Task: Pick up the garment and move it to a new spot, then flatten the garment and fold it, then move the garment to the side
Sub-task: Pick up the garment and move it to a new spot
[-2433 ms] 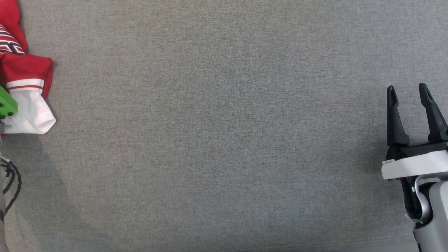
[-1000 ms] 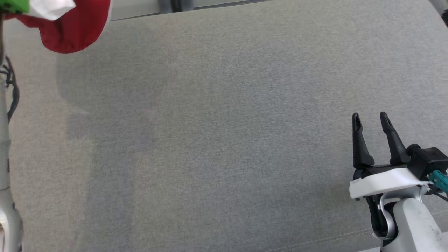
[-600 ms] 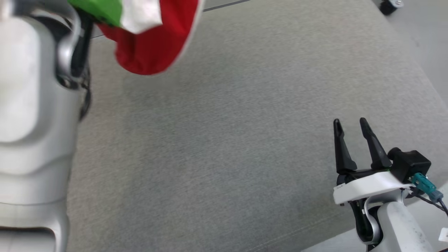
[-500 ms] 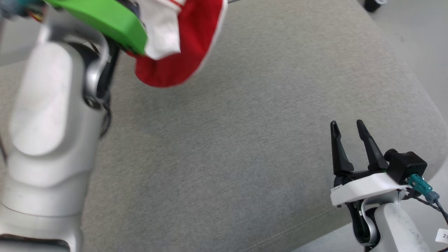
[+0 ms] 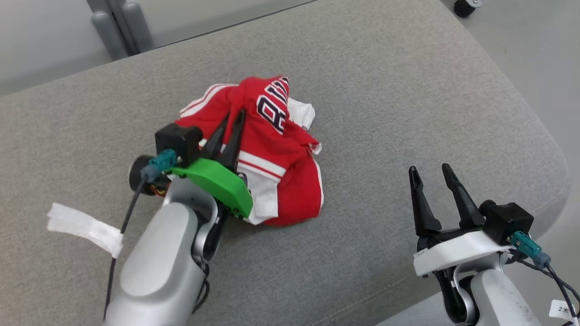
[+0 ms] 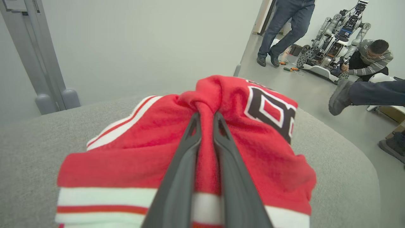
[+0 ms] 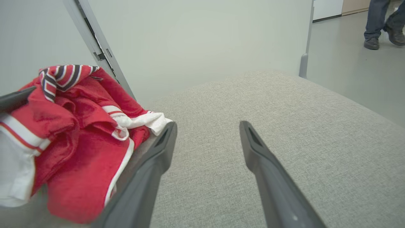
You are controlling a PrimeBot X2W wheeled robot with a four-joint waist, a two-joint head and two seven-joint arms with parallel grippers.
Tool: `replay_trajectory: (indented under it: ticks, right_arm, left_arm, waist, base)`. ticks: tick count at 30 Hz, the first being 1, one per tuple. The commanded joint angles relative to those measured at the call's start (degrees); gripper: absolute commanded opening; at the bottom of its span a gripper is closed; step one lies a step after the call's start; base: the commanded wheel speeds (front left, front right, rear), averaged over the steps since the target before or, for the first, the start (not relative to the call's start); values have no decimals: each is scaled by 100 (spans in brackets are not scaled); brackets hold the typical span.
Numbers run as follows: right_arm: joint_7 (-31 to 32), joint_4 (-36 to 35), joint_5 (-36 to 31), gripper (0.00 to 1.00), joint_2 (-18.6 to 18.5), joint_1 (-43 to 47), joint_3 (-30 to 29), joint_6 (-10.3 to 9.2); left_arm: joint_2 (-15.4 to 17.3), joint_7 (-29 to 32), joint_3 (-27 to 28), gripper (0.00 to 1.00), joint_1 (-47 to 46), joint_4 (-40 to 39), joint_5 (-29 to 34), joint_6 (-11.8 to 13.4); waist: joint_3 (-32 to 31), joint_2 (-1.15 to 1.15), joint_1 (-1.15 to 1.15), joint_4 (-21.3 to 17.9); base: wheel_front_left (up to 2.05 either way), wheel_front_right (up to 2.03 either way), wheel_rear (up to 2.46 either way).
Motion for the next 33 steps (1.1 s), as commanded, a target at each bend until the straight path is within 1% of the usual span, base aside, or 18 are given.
replay_trajectory:
  ticks: [1, 2, 3, 4, 11, 14, 20, 24, 28, 33]
  right_arm:
    - [-20, -4, 9, 100, 4, -71, 17, 0]
    - [-20, -5, 10, 100, 9, -79, 38, 0]
    - [-20, -6, 12, 100, 11, -84, 46, 0]
    - [-20, -2, 22, 100, 13, -91, 66, 0]
    - [-20, 11, -26, 100, 10, -72, 65, 0]
    - [-20, 2, -47, 100, -19, -26, 45, 0]
    - [-20, -56, -136, 100, -62, 36, 1, 0]
    - [-20, -127, -200, 100, -91, 59, -29, 0]
    - [-20, -179, -248, 100, -155, 100, -64, 0]
    - [-20, -211, -291, 100, -218, 190, -158, 0]
  left_arm:
    - [-37, -88, -45, 0, 164, 73, -90, 45]
    - [-49, -121, -109, 0, 237, 155, -61, 60]
    - [-68, -157, -162, 9, 290, 226, -58, 58]
    - [-85, -207, -229, 100, 329, 300, -39, 57]
    - [-130, -784, -232, 100, 110, 456, -68, 153]
    - [-64, -959, -125, 100, 29, 388, 5, 230]
    - [173, -1118, 181, 100, 159, 82, 53, 388]
    - [406, -1164, 430, 100, 412, -184, 127, 478]
    - [631, -1161, 689, 100, 771, -514, 253, 563]
    - [860, -1157, 1059, 100, 1537, -978, 481, 642]
  waist:
    - [43, 0, 0, 73]
    - [59, 0, 0, 112]
    - [72, 0, 0, 150]
    - [81, 0, 0, 195]
    - [-23, 0, 0, 533]
    - [-121, 0, 0, 732]
    - [-308, 0, 0, 1132]
    - [-417, 0, 0, 1373]
    - [-529, 0, 0, 1591]
    - [-723, 0, 0, 1844]
  base:
    - [0, 0, 0]
    - [0, 0, 0]
    - [0, 0, 0]
    - [0, 0, 0]
    - [0, 0, 0]
    - [0, 0, 0]
    - [0, 0, 0]
    - [0, 0, 0]
    - [0, 0, 0]
    - [0, 0, 0]
